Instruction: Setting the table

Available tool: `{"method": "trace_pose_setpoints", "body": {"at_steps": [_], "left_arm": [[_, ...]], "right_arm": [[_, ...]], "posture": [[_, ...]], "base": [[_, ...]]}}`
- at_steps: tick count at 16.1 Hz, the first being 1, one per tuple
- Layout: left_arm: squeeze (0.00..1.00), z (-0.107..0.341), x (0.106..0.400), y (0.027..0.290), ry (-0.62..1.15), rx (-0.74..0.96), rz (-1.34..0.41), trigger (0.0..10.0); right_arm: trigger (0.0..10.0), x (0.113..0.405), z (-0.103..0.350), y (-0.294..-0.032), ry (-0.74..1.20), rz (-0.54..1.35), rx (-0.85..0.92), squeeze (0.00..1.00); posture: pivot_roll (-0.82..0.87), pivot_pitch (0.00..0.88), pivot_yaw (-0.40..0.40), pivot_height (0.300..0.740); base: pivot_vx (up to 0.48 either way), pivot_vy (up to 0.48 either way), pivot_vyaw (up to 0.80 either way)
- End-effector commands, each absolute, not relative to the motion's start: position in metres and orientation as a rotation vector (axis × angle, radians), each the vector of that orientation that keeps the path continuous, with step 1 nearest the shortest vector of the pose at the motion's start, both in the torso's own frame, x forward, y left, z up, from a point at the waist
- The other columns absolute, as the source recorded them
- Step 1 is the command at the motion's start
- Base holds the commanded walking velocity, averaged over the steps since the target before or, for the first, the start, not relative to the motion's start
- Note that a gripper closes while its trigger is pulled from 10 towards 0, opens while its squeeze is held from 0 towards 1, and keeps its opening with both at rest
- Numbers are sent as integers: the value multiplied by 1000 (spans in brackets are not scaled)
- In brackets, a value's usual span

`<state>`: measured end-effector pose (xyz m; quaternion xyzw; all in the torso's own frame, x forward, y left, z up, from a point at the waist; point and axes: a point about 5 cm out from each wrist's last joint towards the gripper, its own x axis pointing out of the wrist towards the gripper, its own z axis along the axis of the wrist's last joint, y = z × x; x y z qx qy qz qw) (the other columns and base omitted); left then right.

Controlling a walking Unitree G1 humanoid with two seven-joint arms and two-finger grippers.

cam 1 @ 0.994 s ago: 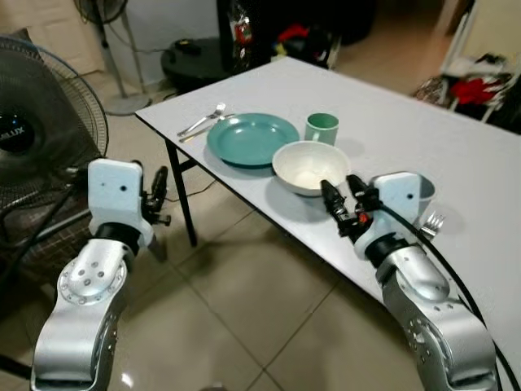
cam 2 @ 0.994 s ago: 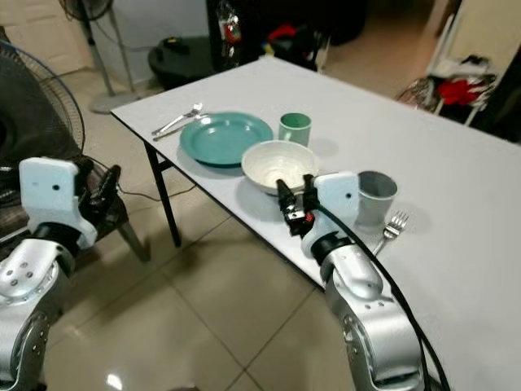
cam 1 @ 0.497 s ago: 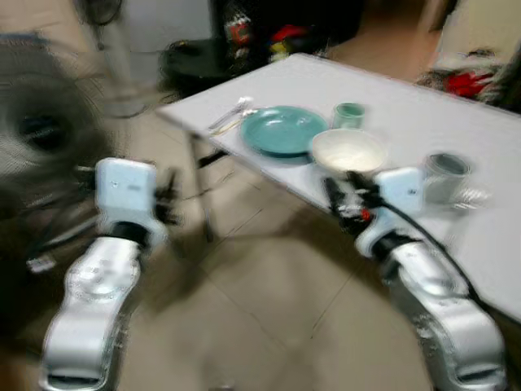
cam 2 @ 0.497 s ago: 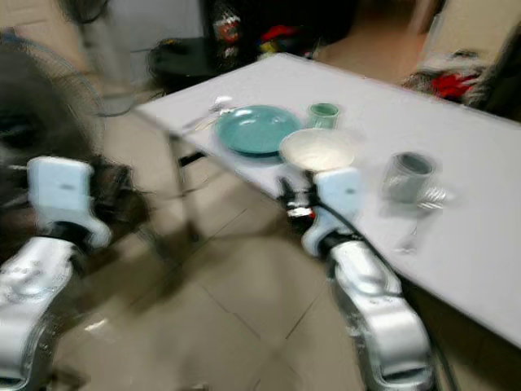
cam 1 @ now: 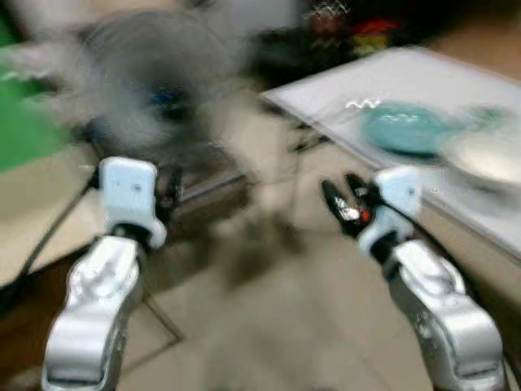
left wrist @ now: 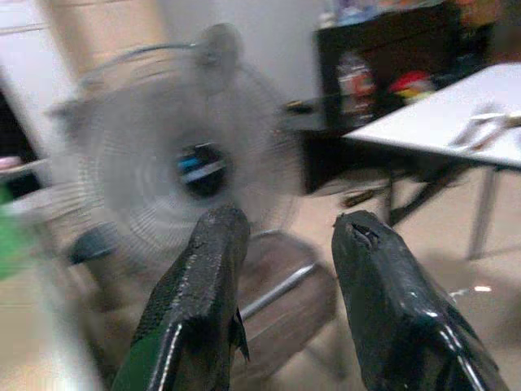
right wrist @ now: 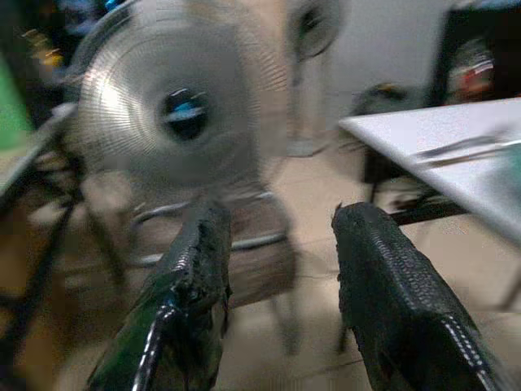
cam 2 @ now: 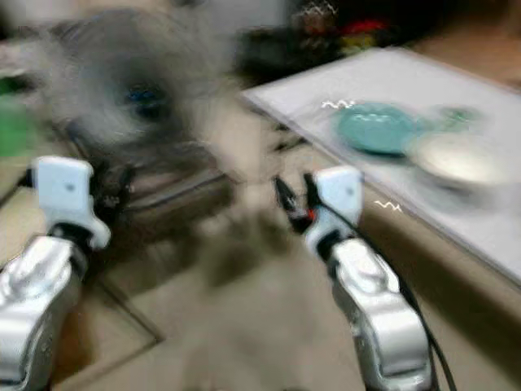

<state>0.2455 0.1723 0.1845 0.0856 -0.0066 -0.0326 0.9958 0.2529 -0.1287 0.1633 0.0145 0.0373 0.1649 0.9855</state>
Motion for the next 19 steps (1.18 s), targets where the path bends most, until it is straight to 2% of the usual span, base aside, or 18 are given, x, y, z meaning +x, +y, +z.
{"method": "trace_pose_setpoints", "body": {"at_steps": [1,8,10,17,19], "left_arm": [[0,189,245,176,-24,189,-52,10000],[0,191,245,180,-32,205,-45,10000],[0,193,247,180,-47,225,-55,10000],[0,192,252,180,-40,250,-63,10000],[0,185,252,177,-1,224,-89,10000]], "right_arm": [[10000,252,170,-122,44,365,43,0],[10000,257,168,-118,46,399,66,0],[10000,259,168,-117,43,400,70,0],[10000,262,165,-120,41,357,83,0],[10000,262,161,-125,60,305,113,0]], "posture": [[26,0,40,740],[51,0,27,740],[49,0,31,740],[46,0,39,740],[40,0,45,740]], "base": [[0,368,800],[0,369,800],[0,129,800],[0,-480,800],[0,0,0]]}}
